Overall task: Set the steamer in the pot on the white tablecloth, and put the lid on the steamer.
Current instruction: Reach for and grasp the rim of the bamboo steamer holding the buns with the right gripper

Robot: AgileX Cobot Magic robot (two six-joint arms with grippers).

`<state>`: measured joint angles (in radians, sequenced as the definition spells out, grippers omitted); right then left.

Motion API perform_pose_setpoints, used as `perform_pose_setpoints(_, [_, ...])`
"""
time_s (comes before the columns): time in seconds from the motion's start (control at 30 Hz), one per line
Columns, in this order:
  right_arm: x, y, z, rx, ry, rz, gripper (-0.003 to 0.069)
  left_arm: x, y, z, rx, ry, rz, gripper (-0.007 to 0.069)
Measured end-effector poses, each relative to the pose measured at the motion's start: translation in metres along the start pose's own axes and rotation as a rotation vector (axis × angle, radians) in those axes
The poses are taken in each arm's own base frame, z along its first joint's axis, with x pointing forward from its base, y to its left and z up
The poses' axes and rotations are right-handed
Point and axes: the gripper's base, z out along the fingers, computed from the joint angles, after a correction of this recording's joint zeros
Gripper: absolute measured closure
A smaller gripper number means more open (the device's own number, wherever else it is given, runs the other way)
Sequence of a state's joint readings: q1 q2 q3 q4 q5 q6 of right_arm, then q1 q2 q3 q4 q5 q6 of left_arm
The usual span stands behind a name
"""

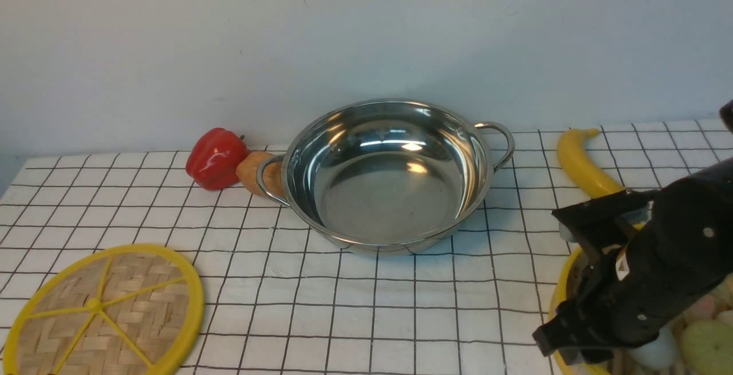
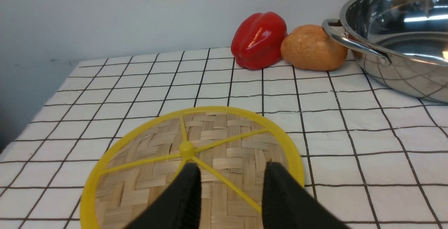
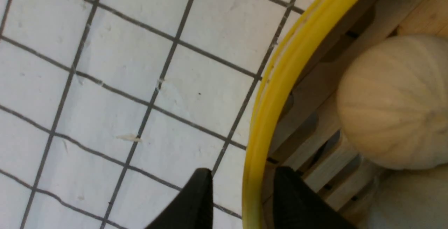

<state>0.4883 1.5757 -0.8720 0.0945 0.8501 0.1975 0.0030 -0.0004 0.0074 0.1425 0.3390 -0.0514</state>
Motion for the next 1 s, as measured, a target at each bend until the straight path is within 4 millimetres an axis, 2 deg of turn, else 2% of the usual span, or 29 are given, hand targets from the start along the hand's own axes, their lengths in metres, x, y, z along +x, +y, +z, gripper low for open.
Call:
perform_pose_setpoints(0.1, [-0.0003, -0.0004, 0.0073, 0.007, 0.025, 0.001, 0.0398, 0.0, 0.0, 0.0, 0.0, 0.0, 0.0, 0.0382])
perform_pose_setpoints(0.27, [0.0, 0.0006, 0.0086, 0.009, 0.029, -0.006, 0.0405, 0.0, 0.0, 0.0, 0.0, 0.0, 0.0, 0.0382])
perform_pose_setpoints(0.57, [0.0003, 0.0018, 0.0086, 0.007, 0.03, -0.007, 0.0458, 0.0, 0.0, 0.0, 0.0, 0.0, 0.0, 0.0382])
perform_pose_setpoints(0.83, [0.0027, 0.0002, 0.0085, 0.024, 0.056, -0.02, 0.0538, 0.0, 0.0, 0.0, 0.0, 0.0, 0.0, 0.0382])
perform_pose_setpoints(0.9, [0.0035, -0.0004, 0.0083, 0.031, 0.066, -0.031, 0.0582, 0.0, 0.0, 0.0, 0.0, 0.0, 0.0, 0.0382])
perform_pose_setpoints(1.0, [0.0042, -0.001, 0.0077, 0.038, 0.079, -0.037, 0.0586, 0.0, 0.0, 0.0, 0.0, 0.0, 0.0, 0.0382])
